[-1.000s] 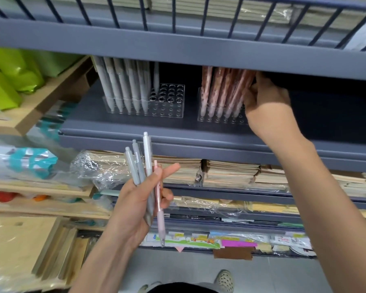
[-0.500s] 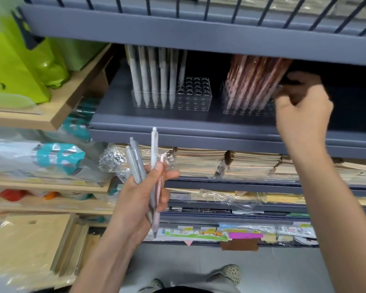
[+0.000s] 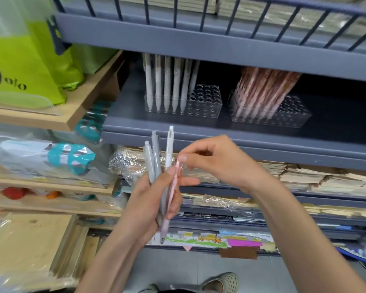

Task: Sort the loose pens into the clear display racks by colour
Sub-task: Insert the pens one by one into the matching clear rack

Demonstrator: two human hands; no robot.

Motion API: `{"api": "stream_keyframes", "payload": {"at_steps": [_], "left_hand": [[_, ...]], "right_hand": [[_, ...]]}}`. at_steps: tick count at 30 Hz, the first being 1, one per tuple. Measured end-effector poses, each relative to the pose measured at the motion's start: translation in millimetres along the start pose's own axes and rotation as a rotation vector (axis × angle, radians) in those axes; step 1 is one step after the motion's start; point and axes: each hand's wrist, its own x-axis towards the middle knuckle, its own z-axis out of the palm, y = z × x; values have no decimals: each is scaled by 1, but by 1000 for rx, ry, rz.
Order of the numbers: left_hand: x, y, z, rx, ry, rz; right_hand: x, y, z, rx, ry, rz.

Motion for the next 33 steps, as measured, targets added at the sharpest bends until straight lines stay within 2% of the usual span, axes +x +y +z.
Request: {"api": "stream_keyframes", "payload": {"at_steps": [4, 10, 14, 17, 19, 22, 24, 27, 33], "left_hand": [[-1, -3, 0, -4, 2, 1], [-1, -6, -1, 61, 6, 28], [-2, -11, 10, 60, -1, 7], [1, -16, 22, 35, 6, -16], [4, -19, 31, 32, 9, -34], [10, -24, 46, 41, 2, -33], [16, -28, 58, 72, -14, -26], [26, -36, 78, 86, -8, -12], [36, -49, 106, 58, 41, -28]], "right_hand": [[-2, -1, -2, 48, -15, -6], [-4, 2, -19, 293, 338, 17], [-10, 10, -24, 463, 451, 61], [-18, 17, -25, 538, 456, 64], [-26, 23, -28, 552, 401, 52], [-38, 34, -38, 419, 264, 17], [-46, 42, -49, 353, 236, -3], [-54, 50, -78, 390, 370, -40], [-54, 63, -156, 412, 825, -174]]}}
